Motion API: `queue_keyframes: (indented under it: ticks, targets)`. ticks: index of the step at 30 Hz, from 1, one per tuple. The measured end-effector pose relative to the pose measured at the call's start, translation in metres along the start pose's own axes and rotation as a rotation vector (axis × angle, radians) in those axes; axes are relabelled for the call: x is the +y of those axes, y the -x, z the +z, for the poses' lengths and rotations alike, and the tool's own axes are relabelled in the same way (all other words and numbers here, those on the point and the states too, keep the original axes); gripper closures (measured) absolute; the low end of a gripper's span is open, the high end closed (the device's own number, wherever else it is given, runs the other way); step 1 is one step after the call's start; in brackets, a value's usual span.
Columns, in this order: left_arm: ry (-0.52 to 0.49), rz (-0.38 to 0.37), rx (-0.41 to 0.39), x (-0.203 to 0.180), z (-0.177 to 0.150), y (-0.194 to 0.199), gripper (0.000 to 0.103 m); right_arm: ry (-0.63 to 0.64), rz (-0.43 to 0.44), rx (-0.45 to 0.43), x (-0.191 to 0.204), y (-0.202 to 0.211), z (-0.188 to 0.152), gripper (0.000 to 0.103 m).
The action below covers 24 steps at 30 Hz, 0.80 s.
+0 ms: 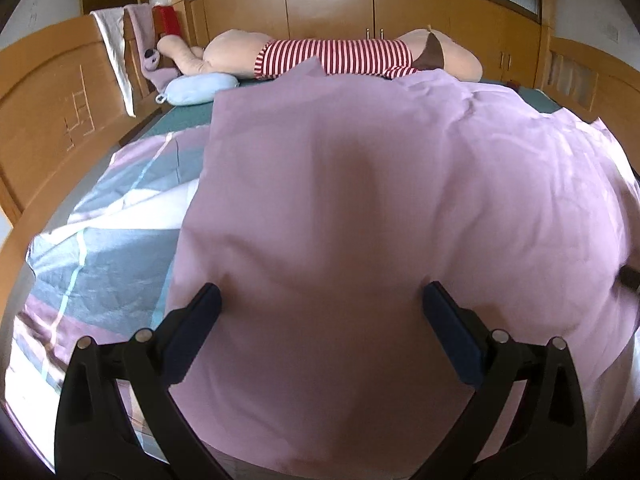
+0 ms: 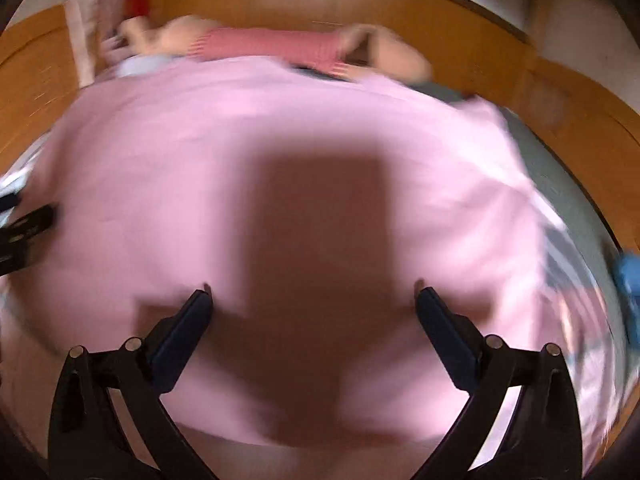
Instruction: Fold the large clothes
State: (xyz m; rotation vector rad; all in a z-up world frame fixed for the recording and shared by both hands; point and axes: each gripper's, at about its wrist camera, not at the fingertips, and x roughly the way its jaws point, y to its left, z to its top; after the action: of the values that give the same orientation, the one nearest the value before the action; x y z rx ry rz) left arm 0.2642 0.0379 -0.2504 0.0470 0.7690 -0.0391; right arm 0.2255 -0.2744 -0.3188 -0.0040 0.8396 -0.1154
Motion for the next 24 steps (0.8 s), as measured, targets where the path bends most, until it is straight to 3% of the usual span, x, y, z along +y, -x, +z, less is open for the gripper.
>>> queue_keyframes:
  ticks: [3, 5, 7, 10, 13, 15, 16, 17, 18, 19, 22, 24]
  targets:
    - [-0.003, 0.014, -0.002, -0.001, -0.001, 0.000, 0.002, -0.210, -0.064, 0.042, -0.051, -0.002, -0.003, 0.001]
    - [0.000, 0.024, -0.009, -0.002, -0.002, 0.001, 0.002, -0.280, -0.123, 0.027, -0.068, 0.005, -0.003, 0.001]
    - [0.006, 0.028, -0.012, -0.002, -0.002, 0.003, 0.002, -0.299, -0.126, -0.032, -0.070, 0.018, -0.002, 0.001]
    - [0.004, 0.030, -0.014, -0.002, -0.003, 0.006, 0.002, -0.238, -0.064, -0.117, -0.052, 0.028, 0.003, 0.001]
    - [0.001, 0.018, 0.016, 0.001, -0.003, 0.010, 0.002, -0.099, 0.130, -0.131, -0.016, 0.039, 0.002, 0.001]
    - [-0.008, -0.088, 0.081, 0.004, -0.005, 0.023, 0.002, 0.060, 0.218, -0.088, 0.019, 0.039, 0.002, 0.001]
    - [-0.033, -0.188, 0.114, 0.003, -0.007, 0.030, 0.002, 0.154, 0.246, -0.064, 0.037, 0.039, -0.003, 0.001]
    - [-0.098, -0.283, 0.139, -0.001, -0.011, 0.038, 0.002, 0.224, 0.256, -0.051, 0.052, 0.042, -0.007, 0.001]
    - [-0.159, -0.303, 0.142, -0.006, -0.014, 0.042, 0.002, 0.295, 0.262, -0.041, 0.066, 0.043, -0.013, 0.001]
    - [-0.240, -0.300, 0.142, -0.012, -0.020, 0.044, 0.002, 0.357, 0.263, -0.030, 0.075, 0.040, -0.019, 0.001]
    - [-0.427, -0.185, 0.151, -0.027, -0.044, 0.031, 0.002, 0.464, 0.252, 0.041, 0.093, 0.024, -0.034, 0.001]
    - [-0.488, -0.133, 0.134, -0.034, -0.052, 0.026, 0.002, 0.561, 0.167, 0.032, 0.105, 0.018, -0.042, 0.001]
